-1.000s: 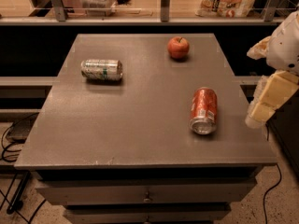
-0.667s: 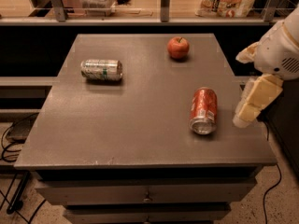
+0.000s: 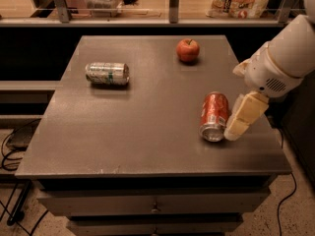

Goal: Pick coke can

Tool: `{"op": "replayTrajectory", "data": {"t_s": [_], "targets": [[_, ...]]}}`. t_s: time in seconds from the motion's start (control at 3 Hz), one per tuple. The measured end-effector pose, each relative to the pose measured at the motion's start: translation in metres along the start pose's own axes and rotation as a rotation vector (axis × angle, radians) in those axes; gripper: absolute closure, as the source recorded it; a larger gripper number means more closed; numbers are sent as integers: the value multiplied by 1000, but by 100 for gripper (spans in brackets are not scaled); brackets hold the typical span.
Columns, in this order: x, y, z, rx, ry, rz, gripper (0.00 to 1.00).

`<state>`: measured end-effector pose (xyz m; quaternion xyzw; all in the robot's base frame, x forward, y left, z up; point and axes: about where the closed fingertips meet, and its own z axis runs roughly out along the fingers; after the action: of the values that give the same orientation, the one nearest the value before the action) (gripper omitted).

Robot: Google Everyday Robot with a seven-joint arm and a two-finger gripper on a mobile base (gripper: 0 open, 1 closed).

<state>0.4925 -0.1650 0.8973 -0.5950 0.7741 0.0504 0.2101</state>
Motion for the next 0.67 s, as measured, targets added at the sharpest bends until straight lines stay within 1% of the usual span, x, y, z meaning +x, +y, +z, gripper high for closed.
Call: {"op": "replayTrajectory", "data": {"t_s": [0.33,0.67], "targets": [[4,-1,25,-14,11,24,0],[1,2,44,-43,2,34,0]]}}
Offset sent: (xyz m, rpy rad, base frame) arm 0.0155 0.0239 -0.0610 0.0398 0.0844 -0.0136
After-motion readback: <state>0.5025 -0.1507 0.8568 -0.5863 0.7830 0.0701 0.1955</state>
